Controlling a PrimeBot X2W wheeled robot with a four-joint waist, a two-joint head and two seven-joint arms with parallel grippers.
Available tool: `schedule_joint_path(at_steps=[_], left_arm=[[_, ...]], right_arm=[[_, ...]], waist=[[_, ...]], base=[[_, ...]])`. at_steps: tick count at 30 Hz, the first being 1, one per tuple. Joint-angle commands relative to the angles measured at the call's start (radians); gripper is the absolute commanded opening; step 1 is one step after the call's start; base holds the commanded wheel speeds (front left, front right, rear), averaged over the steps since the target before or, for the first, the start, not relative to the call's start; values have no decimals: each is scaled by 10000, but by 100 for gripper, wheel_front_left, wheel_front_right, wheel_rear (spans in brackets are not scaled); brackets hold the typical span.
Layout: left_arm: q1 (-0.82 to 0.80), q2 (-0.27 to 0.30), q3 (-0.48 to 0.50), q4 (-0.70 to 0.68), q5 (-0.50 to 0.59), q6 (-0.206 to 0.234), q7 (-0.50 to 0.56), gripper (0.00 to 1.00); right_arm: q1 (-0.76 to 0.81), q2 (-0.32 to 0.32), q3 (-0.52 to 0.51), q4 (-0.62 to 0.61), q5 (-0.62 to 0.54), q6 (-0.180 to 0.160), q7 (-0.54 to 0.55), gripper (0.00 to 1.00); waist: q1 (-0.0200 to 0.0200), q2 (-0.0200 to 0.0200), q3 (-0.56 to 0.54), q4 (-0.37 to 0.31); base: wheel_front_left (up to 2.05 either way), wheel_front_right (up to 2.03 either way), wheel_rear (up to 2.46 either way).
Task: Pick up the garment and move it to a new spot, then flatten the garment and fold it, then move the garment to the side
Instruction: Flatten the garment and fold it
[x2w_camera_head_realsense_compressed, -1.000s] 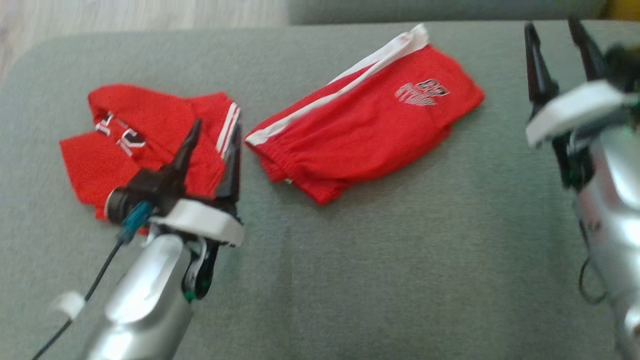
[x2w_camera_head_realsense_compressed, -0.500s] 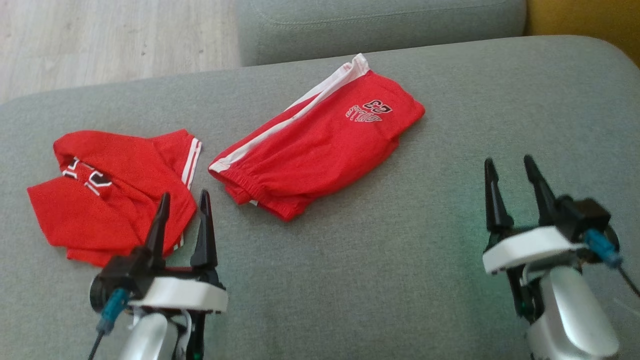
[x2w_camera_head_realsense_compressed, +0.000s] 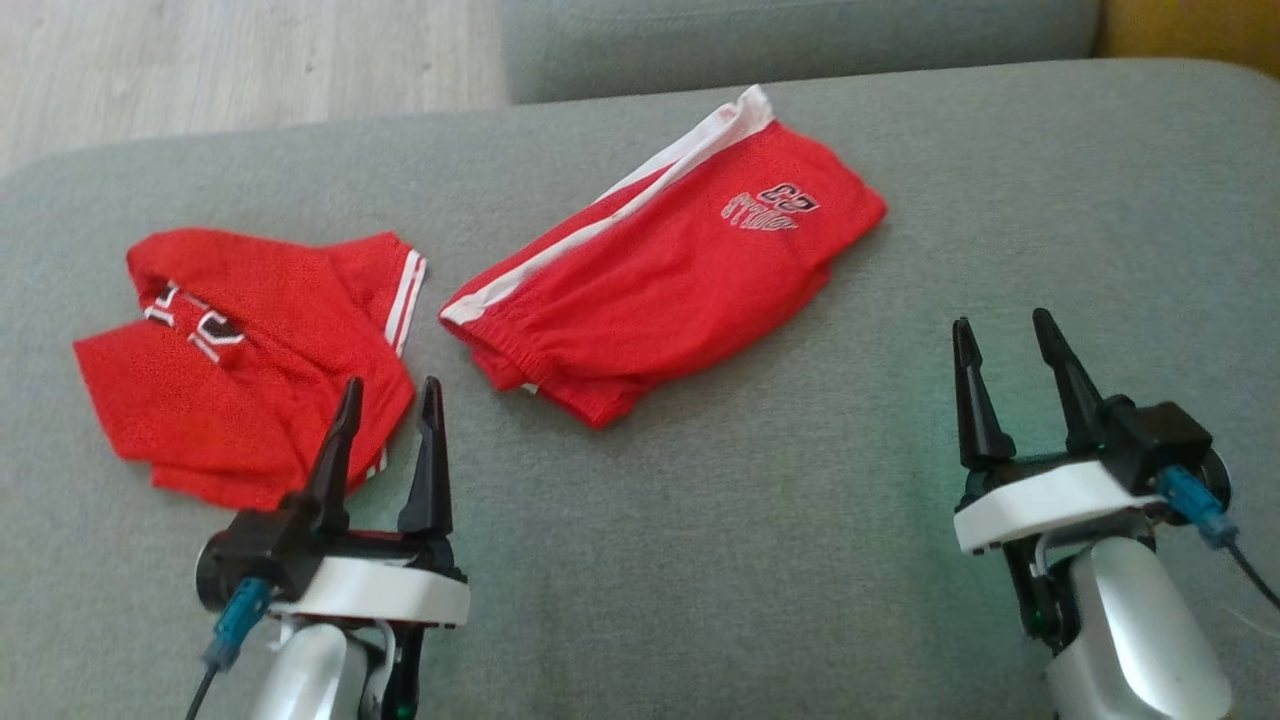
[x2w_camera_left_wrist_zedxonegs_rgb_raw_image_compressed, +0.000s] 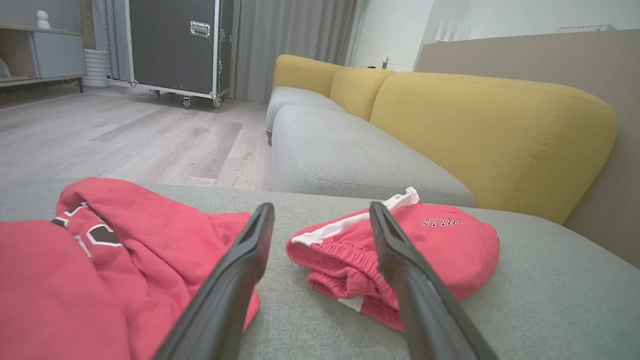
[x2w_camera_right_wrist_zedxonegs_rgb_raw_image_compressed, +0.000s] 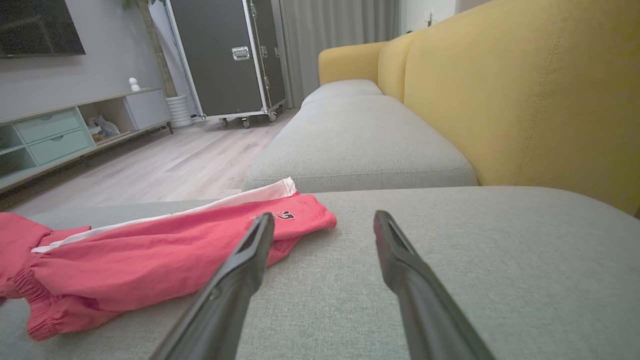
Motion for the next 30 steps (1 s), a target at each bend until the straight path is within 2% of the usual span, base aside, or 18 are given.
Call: schedule_joint_path(at_steps=[1,9,15,18,22,30], left_arm=[[-510,27,432,-224,108,-106,-95,100],[-1167,-167,190,17,397,-457,-95,100],[-1590,-275,-168,207,421,-604,-95,100],[-1749,-311,-333,245,396,-647,-95,100],[-1964,-339,-561,239,404,-694,-95,100],[-2199,-361,-646,247,290,-719,-95,100]], right_arm=[[-427,47,205,-348,-60,-9,56,100],[-2715,-21,-481,943,-126,-9,1689,100],[-4472,-483,-1368,2873,85,-9,2757,100],[-5188,-888,-1707,3947,-262,-9,3154,100],[-5937,-1321,-1996,5203,-618,-9,3421,100],[-6854,-1713,-1805,6679,-676,-9,3522,100]], waist=[[0,-1,222,222],[0,-1,1214,1279],[0,-1,1748,2042],[0,-1,1974,2358],[0,-1,2247,2748],[0,-1,2575,3163]], base=[[0,0,0],[0,0,0],[0,0,0],[0,0,0],[0,0,0],[0,0,0]])
